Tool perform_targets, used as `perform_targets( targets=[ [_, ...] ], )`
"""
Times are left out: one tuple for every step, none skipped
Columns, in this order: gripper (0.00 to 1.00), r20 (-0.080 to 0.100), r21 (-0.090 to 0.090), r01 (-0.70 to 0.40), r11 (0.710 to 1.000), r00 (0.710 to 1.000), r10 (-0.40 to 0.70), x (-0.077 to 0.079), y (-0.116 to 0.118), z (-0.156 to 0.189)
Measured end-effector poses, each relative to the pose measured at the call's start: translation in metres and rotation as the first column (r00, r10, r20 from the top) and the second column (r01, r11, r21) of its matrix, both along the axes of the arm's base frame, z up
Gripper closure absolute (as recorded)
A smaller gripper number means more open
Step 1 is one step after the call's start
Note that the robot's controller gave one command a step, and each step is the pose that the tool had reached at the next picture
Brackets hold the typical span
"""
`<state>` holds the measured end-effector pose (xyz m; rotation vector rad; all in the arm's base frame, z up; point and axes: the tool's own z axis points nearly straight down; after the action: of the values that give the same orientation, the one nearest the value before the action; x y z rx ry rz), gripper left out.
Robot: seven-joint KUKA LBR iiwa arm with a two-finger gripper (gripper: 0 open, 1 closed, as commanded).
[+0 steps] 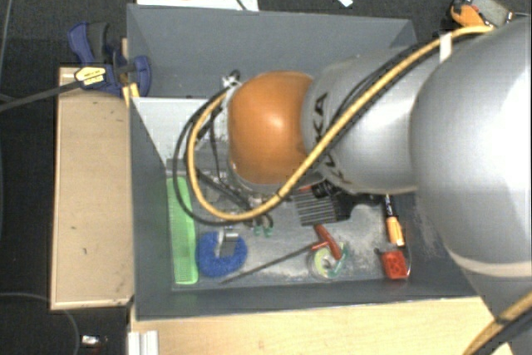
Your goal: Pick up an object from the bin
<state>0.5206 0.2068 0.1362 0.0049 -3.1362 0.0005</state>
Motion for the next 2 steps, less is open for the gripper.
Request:
perform_targets(
  targets=[
    [0.00,0.007,0.002,0.005,1.000,1.000,-0.005,0.002,-0.001,0.004],
    [0.00,0.011,0.004,0.152,0.988,0.988,-0.152,-0.023,-0.001,-0.046]
  ],
)
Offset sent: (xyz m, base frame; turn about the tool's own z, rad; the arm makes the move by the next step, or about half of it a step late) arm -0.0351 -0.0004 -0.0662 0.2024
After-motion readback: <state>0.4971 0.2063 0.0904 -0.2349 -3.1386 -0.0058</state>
